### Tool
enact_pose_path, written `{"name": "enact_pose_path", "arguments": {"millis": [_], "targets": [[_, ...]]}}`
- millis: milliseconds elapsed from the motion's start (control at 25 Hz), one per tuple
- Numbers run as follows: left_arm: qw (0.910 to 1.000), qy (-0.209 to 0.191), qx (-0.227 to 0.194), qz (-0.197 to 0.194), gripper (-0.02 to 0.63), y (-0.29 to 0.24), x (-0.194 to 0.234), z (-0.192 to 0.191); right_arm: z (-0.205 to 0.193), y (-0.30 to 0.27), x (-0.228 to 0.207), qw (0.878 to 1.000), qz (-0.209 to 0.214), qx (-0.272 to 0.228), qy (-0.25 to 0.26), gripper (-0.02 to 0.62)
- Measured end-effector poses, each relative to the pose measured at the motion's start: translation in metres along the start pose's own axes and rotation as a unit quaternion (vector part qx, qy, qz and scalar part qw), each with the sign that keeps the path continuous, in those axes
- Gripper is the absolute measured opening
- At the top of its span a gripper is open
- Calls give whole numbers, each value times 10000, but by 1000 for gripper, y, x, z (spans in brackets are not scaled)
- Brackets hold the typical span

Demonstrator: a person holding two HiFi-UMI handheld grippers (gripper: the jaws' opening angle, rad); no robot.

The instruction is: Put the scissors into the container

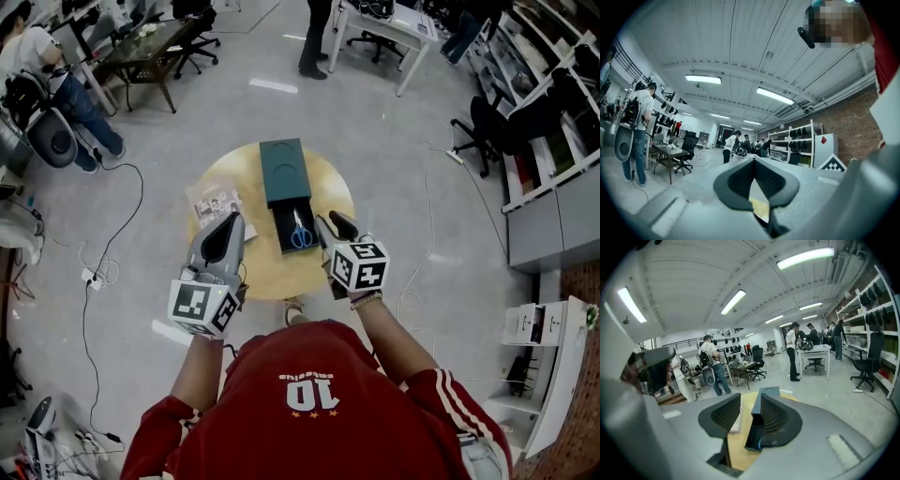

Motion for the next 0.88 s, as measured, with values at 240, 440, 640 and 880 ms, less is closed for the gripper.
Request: {"name": "enact_pose_path", "arguments": {"millis": [240,440,640,880], "targets": [[9996,6,-112,-242,2,24,-27,17,52,71,54,9948,387,-774,533,133],[9991,4,-233,-346,2,30,-44,29,83,112,81,9868,637,-1239,826,109],[9988,-64,-298,-380,2,28,-65,38,98,132,83,9825,783,-1455,861,96],[9988,-78,-354,-333,2,25,-80,43,102,148,82,9796,958,-1519,904,53]]}}
Point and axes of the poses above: the fingertips, and each gripper's own axes: y backward along the fingers, x to its left, z out of its top, the point moved 2 cm from there along y, backward along the fingers, and after that the axes turned 2 degrees about -y, right-handed, at the moved point
